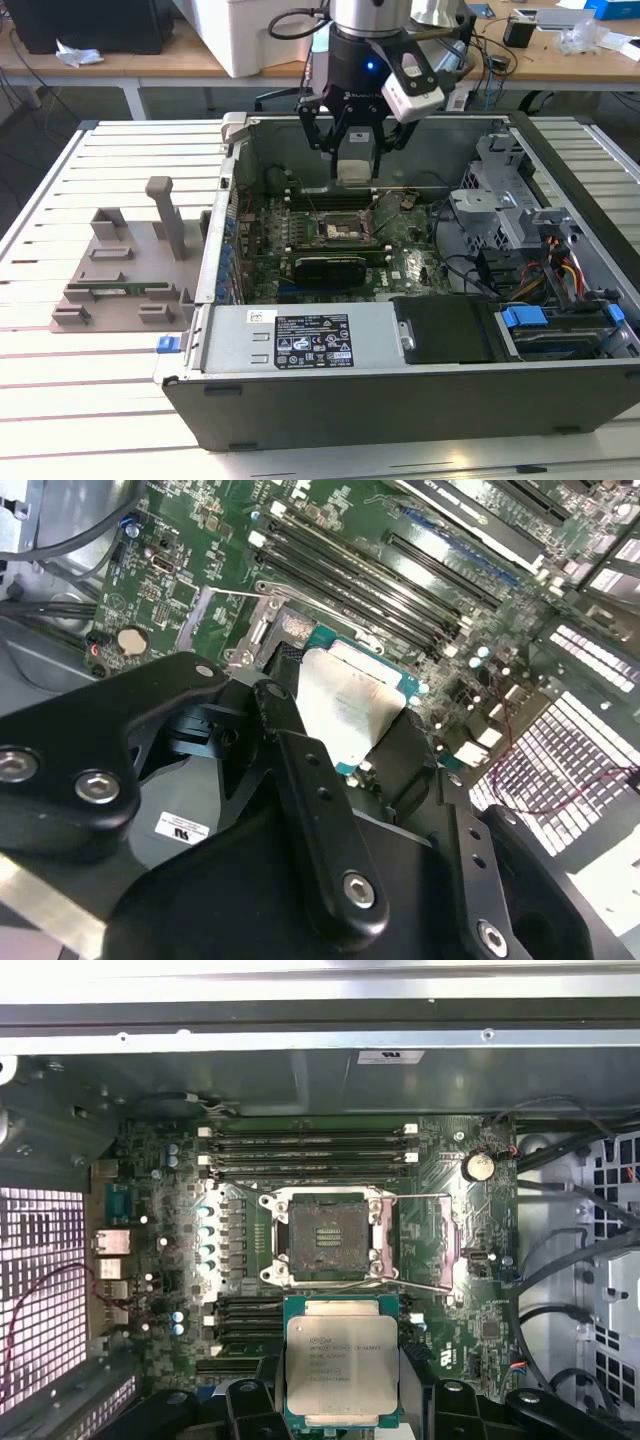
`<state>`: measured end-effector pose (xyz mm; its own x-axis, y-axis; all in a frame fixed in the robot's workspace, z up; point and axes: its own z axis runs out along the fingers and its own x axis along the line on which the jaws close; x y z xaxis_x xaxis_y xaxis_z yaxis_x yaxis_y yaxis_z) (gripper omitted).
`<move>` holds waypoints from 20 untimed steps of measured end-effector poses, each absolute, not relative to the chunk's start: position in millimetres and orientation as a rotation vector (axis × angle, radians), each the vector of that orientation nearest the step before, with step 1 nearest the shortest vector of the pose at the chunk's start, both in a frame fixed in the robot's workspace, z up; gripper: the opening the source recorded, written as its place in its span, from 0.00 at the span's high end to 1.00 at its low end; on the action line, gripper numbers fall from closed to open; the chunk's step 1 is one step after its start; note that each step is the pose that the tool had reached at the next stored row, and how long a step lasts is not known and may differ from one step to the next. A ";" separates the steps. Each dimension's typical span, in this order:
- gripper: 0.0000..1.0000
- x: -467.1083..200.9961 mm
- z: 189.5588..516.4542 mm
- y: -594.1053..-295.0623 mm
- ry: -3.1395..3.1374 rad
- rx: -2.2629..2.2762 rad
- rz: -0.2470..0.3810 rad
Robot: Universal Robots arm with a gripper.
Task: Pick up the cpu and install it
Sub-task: 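Pick up the cpu and move it towards the insertion slot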
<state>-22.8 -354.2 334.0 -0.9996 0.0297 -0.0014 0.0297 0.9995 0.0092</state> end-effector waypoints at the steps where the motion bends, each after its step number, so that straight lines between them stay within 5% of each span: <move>1: 0.46 -21.9 332.1 -354.0 3.140 0.047 0.015; 20: 0.46 -7.6 294.4 -349.8 3.140 0.047 0.014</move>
<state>-7.6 -349.8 294.4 -0.9996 0.0298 -0.0008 0.0298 0.9995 0.0089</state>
